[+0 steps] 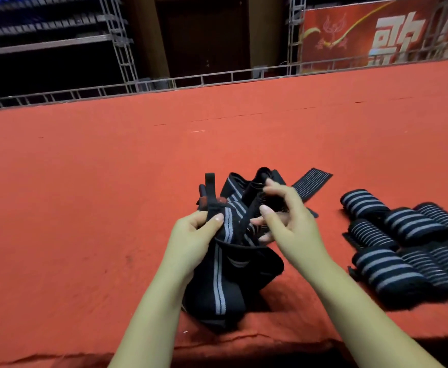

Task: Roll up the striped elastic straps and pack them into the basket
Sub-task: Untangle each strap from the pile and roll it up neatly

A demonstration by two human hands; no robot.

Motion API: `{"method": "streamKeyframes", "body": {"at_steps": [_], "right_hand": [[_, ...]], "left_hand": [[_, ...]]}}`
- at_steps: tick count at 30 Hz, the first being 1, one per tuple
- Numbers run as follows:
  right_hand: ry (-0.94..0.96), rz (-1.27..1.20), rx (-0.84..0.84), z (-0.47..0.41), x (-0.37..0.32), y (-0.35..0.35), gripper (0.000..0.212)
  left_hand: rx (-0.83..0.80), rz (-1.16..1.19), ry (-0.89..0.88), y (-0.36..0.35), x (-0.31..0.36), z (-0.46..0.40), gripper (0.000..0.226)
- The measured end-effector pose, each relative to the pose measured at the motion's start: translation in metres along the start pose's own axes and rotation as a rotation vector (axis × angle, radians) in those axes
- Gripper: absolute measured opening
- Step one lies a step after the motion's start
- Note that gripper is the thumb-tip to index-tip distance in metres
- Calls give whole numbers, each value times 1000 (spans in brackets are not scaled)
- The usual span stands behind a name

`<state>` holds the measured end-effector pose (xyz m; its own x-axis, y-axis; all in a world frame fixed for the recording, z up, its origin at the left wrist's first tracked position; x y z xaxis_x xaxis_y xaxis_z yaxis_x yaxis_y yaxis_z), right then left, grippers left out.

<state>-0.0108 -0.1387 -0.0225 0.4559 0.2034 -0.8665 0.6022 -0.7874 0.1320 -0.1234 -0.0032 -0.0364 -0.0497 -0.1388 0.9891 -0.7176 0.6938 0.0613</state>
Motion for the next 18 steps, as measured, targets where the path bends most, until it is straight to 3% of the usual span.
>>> {"method": "streamKeyframes", "body": {"at_steps": [3, 5, 7, 11, 13, 15, 18], "right_hand": [[55, 448, -215, -21, 11, -1, 51], [23, 590, -334, -31, 28, -6, 46], [-23, 657, -255, -38, 42, 0, 31], [-197, 675, 103, -48, 68, 46, 24], [-308, 674, 105, -50, 80, 56, 40], [-296, 663, 55, -48, 79, 50, 56], [-139, 581, -28, -37, 49, 25, 45]], "left_hand": [[-21, -22, -41, 4, 6, 0, 20], [-25, -36, -61, 7, 8, 1, 21], [-1, 7, -66, 13, 10, 3, 20], [136, 117, -92, 41, 22, 3, 21], [171, 144, -125, 54, 30, 4, 22], [183, 166, -157, 61, 38, 5, 28], [206, 165, -188, 67, 47, 5, 32]]}}
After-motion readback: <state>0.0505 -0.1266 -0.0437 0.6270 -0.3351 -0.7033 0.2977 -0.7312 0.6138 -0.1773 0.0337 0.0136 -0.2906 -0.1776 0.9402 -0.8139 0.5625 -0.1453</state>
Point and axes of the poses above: each hand's wrist, its own z-axis away from the middle knuckle, its own y-axis out of the back of the hand, x = y × z, the point moved 6 cm from there along -z, towards the middle knuckle, and after that the axes turned 2 degrees about z, right-handed, at the moved point
